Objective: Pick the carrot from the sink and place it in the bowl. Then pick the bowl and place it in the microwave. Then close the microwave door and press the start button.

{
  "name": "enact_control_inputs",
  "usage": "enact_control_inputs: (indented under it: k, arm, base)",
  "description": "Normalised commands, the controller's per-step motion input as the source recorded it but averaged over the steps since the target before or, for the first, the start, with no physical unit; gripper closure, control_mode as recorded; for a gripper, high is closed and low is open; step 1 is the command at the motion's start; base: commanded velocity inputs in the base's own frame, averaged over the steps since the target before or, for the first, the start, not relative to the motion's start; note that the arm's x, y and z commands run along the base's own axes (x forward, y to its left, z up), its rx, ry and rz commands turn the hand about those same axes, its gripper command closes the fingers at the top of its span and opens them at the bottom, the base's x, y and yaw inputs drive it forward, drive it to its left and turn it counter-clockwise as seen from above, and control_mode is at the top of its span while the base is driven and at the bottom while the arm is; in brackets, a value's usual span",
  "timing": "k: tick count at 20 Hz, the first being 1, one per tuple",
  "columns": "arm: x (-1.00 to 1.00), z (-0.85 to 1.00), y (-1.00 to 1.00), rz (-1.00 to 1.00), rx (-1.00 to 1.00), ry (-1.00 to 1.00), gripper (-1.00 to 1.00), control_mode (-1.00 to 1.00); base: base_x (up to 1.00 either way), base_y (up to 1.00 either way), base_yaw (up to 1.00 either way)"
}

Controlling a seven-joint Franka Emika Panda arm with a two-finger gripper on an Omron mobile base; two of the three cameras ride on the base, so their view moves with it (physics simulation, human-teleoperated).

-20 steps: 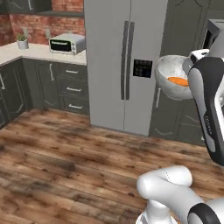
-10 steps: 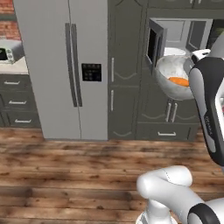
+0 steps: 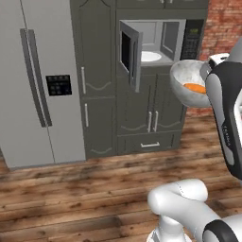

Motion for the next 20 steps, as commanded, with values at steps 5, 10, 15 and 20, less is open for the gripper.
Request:
enact_control_inputs:
  k: [5,10,15,20]
  arm:
    - [0.00,0.00,0.00,0.00,0.00,0.00,1.00,1.00]
    - [0.00,0.00,0.00,0.00,0.00,0.00,1.00,1.00]
    - [0.00,0.00,0.00,0.00,0.00,0.00,1.00,1.00]
    - [0.00,0.00,0.00,0.00,0.00,0.00,1.00,1.00]
  base:
    - [0.69,-0.67,-0.18]
    - [1.00,-0.46,-0.15]
    - [1.00,-0.45,-0.21]
    - [1.00,-0.05,-0.20]
